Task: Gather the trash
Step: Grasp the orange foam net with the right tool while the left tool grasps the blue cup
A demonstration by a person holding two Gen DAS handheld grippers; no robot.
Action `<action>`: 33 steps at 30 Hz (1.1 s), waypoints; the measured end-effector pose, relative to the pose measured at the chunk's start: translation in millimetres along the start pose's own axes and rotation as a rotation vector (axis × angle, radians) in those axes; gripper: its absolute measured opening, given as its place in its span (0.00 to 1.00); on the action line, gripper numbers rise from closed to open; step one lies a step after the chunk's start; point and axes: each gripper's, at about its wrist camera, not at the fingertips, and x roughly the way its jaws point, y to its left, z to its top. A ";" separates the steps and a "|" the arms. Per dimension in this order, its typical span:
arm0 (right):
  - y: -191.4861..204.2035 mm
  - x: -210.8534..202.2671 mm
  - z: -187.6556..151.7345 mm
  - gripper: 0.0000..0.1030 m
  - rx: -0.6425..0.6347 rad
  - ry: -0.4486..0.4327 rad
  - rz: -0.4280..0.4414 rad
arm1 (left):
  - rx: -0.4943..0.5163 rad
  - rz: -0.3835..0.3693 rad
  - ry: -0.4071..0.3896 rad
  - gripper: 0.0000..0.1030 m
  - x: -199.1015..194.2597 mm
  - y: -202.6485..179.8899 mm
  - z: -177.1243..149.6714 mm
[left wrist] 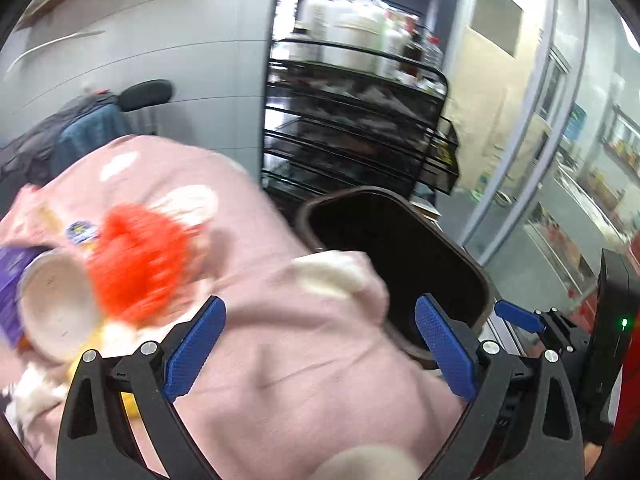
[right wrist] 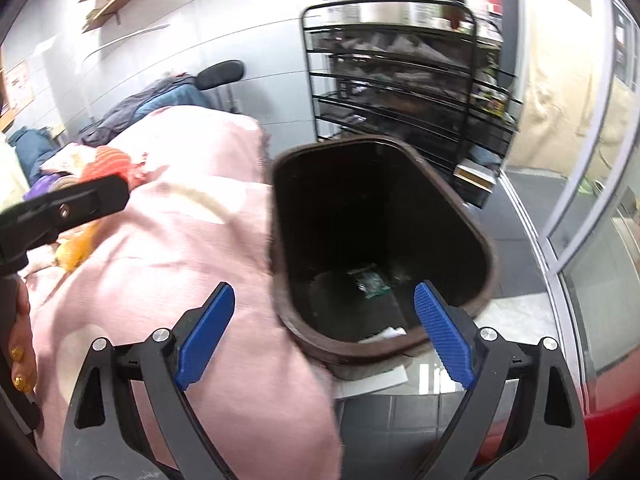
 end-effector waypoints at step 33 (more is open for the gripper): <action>210.0 53.4 83.4 0.78 -0.389 0.054 0.336 | -0.194 0.361 0.094 0.43 -20.6 174.5 -22.7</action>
